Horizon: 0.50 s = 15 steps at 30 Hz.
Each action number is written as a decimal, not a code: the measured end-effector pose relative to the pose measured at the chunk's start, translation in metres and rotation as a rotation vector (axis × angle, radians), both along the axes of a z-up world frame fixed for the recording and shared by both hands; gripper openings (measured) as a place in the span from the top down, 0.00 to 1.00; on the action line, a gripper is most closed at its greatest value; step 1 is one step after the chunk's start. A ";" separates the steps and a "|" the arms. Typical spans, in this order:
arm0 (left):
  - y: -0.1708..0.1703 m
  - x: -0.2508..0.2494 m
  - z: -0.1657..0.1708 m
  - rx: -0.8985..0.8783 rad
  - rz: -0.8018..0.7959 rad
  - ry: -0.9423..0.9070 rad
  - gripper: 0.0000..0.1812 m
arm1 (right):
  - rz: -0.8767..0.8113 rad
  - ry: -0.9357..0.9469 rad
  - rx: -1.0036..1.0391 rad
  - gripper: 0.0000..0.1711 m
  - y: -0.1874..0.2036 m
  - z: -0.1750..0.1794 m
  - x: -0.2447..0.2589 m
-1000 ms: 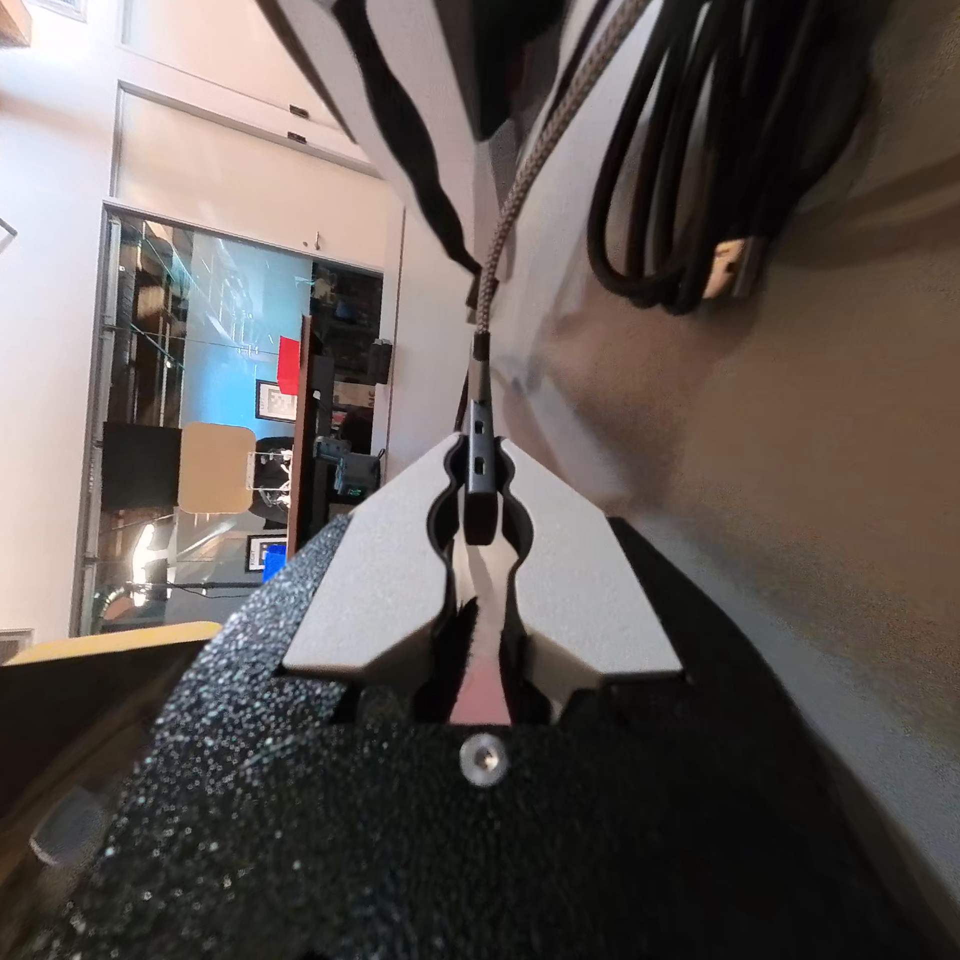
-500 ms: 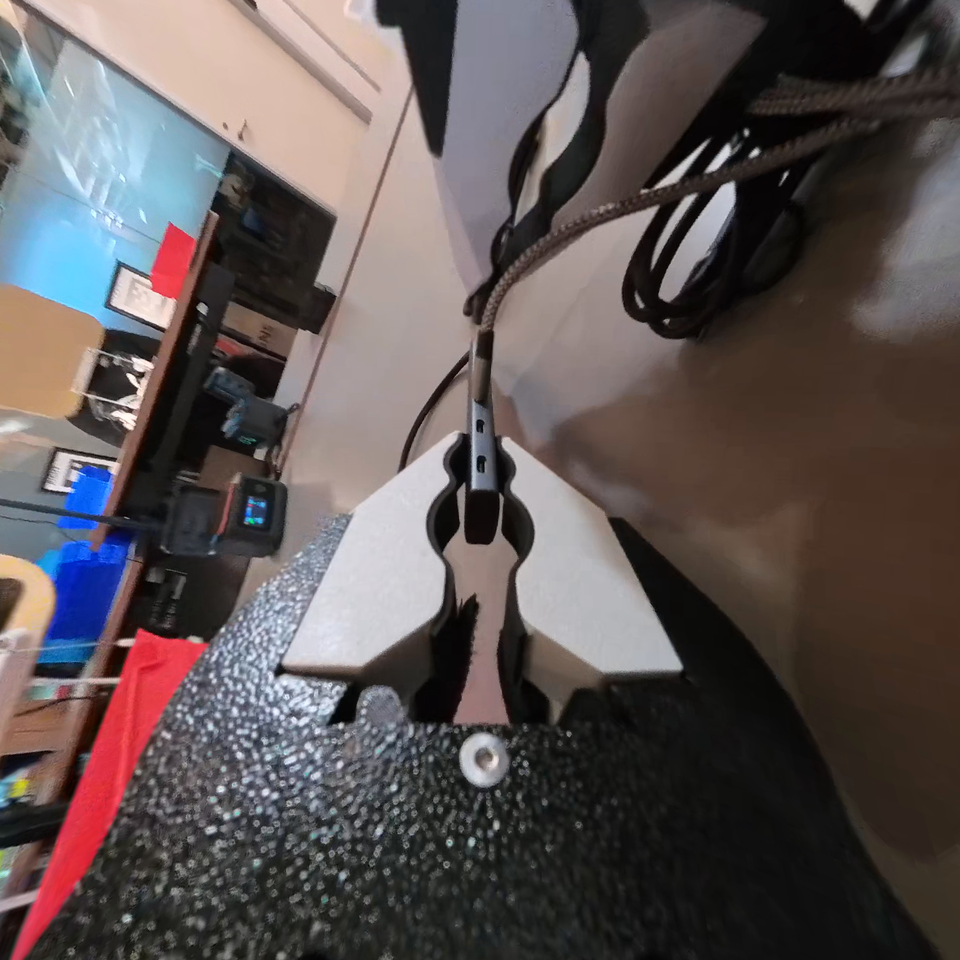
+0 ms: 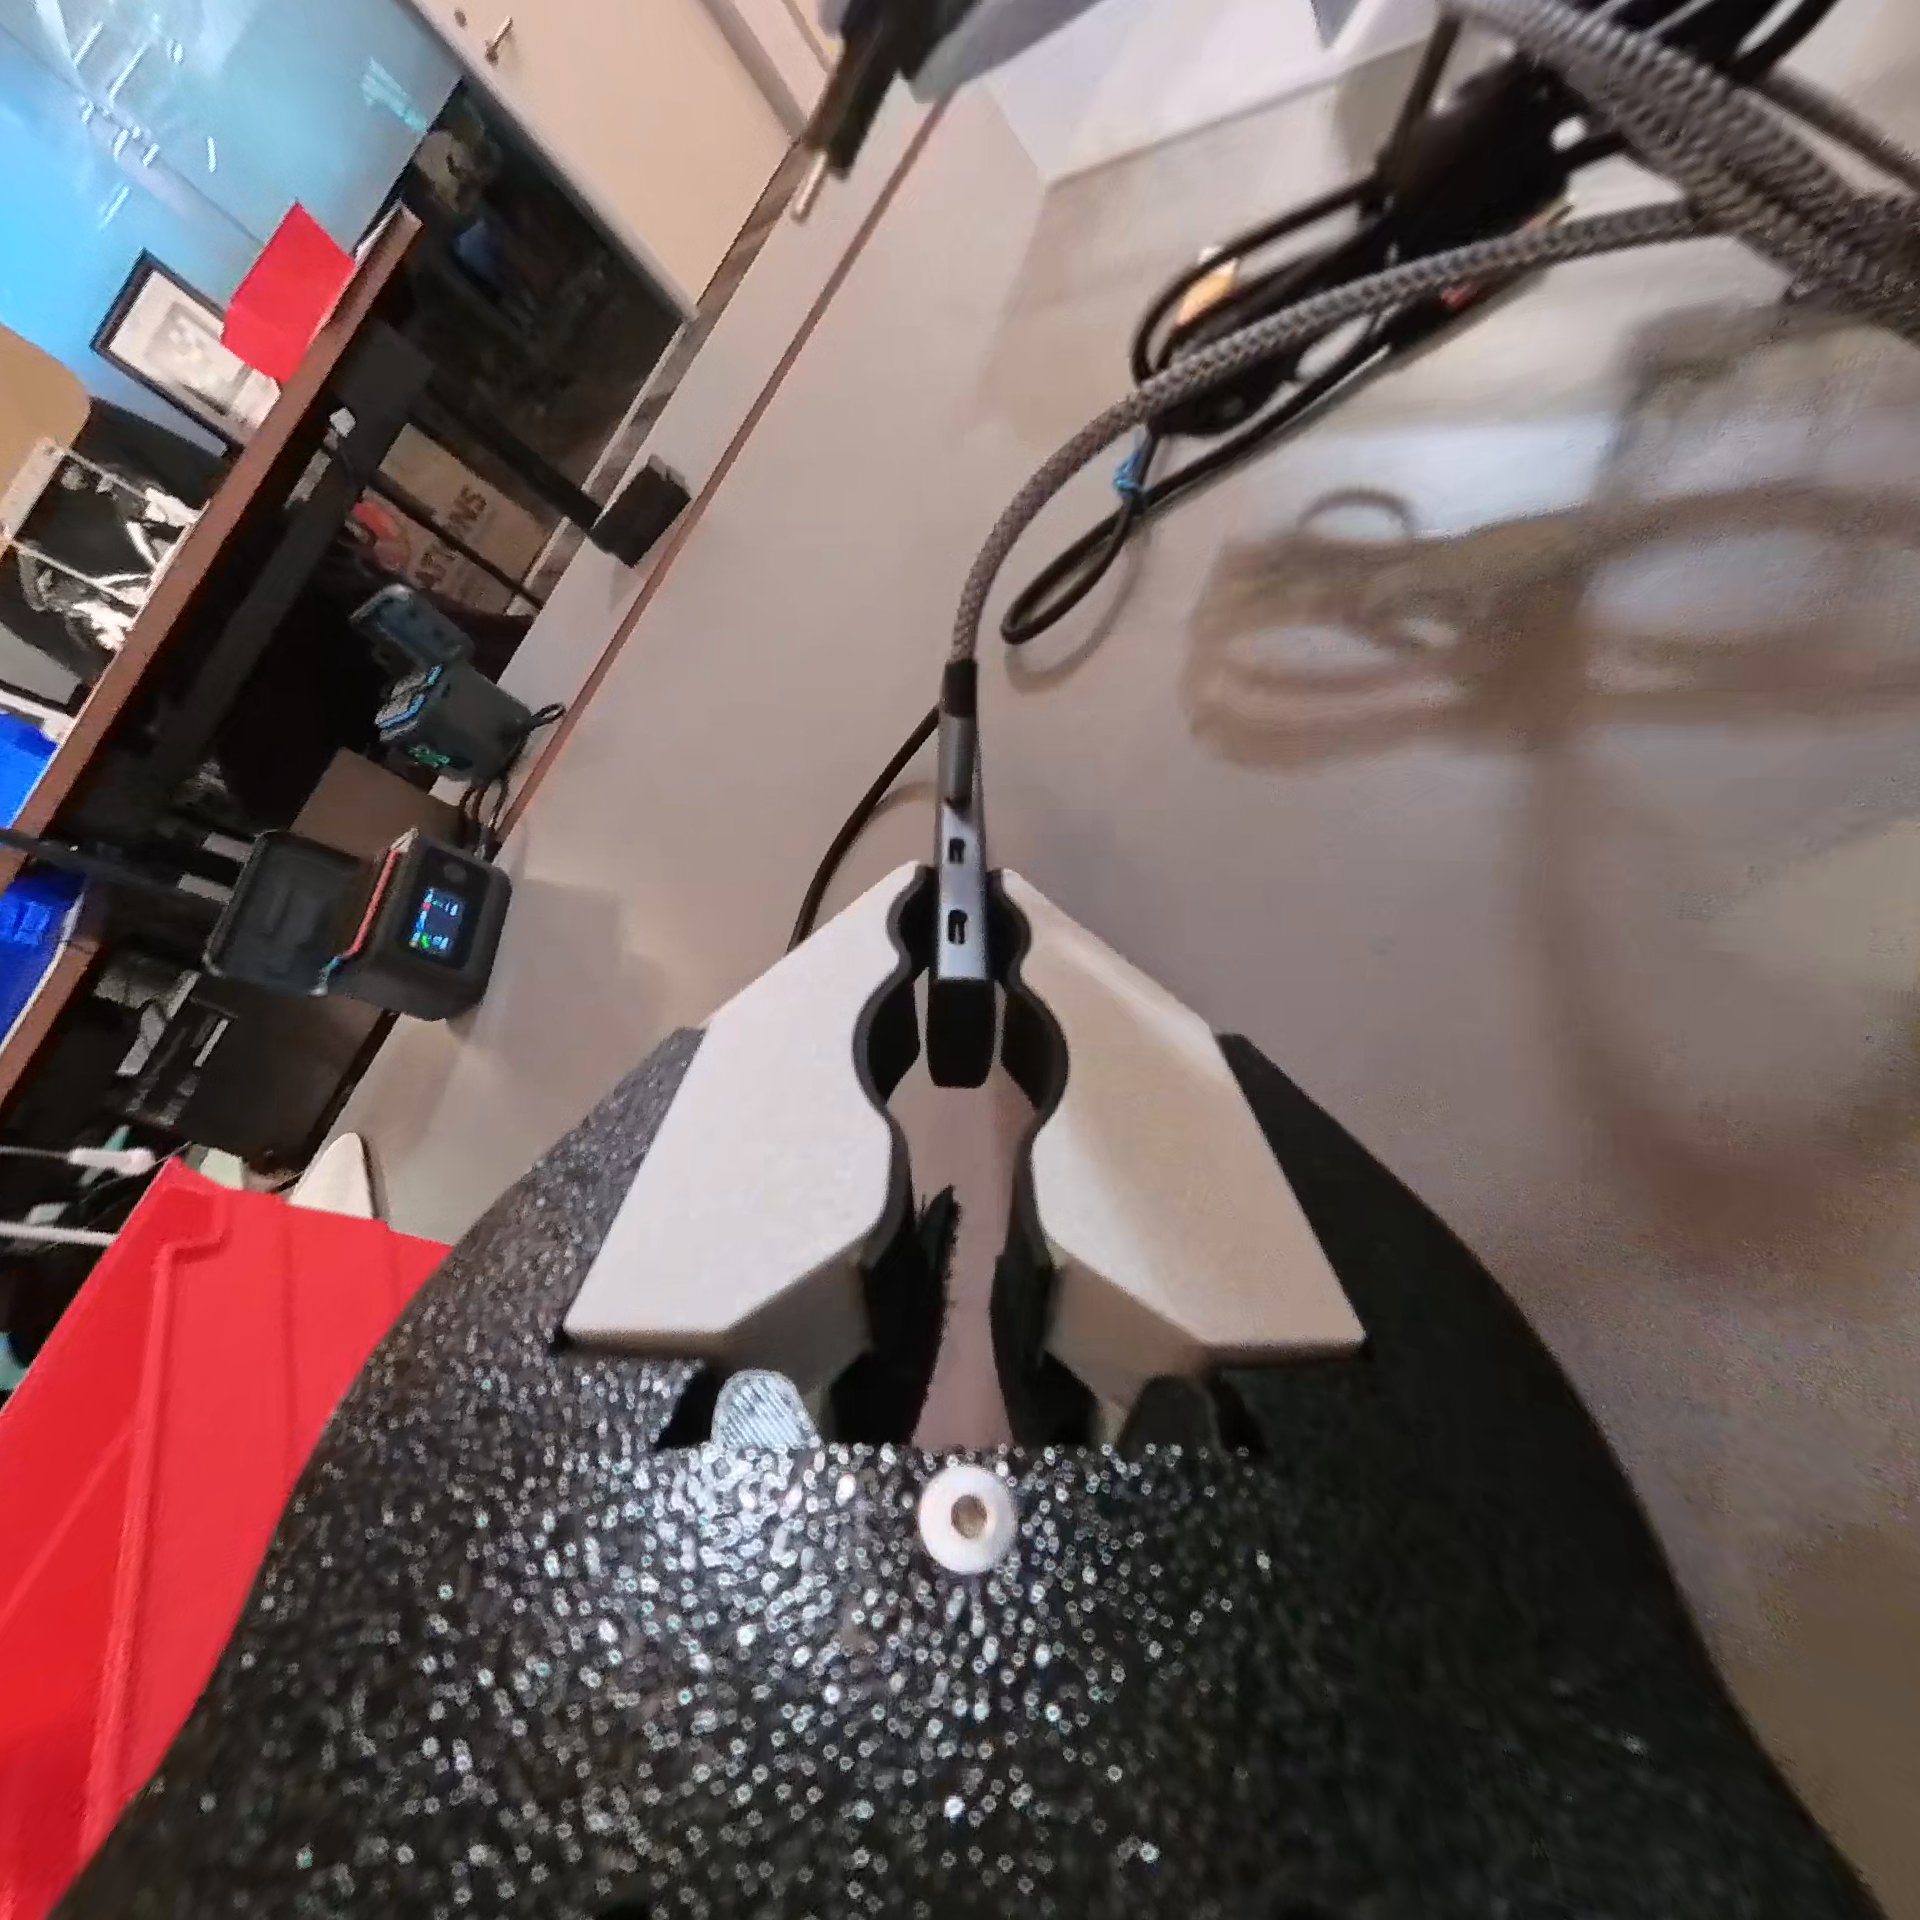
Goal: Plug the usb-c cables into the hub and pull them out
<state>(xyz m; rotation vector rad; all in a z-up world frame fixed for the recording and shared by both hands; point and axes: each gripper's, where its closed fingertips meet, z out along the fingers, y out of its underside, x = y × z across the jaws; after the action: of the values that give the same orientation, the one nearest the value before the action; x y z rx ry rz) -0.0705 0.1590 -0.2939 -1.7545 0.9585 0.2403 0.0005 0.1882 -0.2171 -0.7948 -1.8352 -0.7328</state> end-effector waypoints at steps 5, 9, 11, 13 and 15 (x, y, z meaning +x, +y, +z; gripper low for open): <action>0.001 0.006 -0.004 0.018 0.018 0.079 0.96 | 0.170 -0.123 -0.007 0.96 -0.046 -0.025 -0.021; 0.001 0.009 -0.008 0.035 0.019 0.154 0.96 | 0.162 -0.190 -0.009 0.96 -0.048 -0.054 -0.029; 0.000 0.009 -0.009 0.049 0.016 0.189 0.96 | 0.142 -0.185 -0.024 0.96 -0.045 -0.061 -0.030; -0.002 0.010 -0.012 0.061 0.007 0.230 0.96 | 0.120 -0.174 -0.041 0.96 -0.040 -0.066 -0.029; -0.004 0.011 -0.016 0.060 -0.007 0.259 0.95 | 0.119 -0.162 -0.059 0.96 -0.040 -0.070 -0.028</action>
<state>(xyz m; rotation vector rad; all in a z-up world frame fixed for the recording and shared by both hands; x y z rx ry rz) -0.0593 0.1546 -0.3096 -1.6920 1.1297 0.4962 -0.0275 0.1486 -0.2866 -0.6735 -2.0389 -0.6860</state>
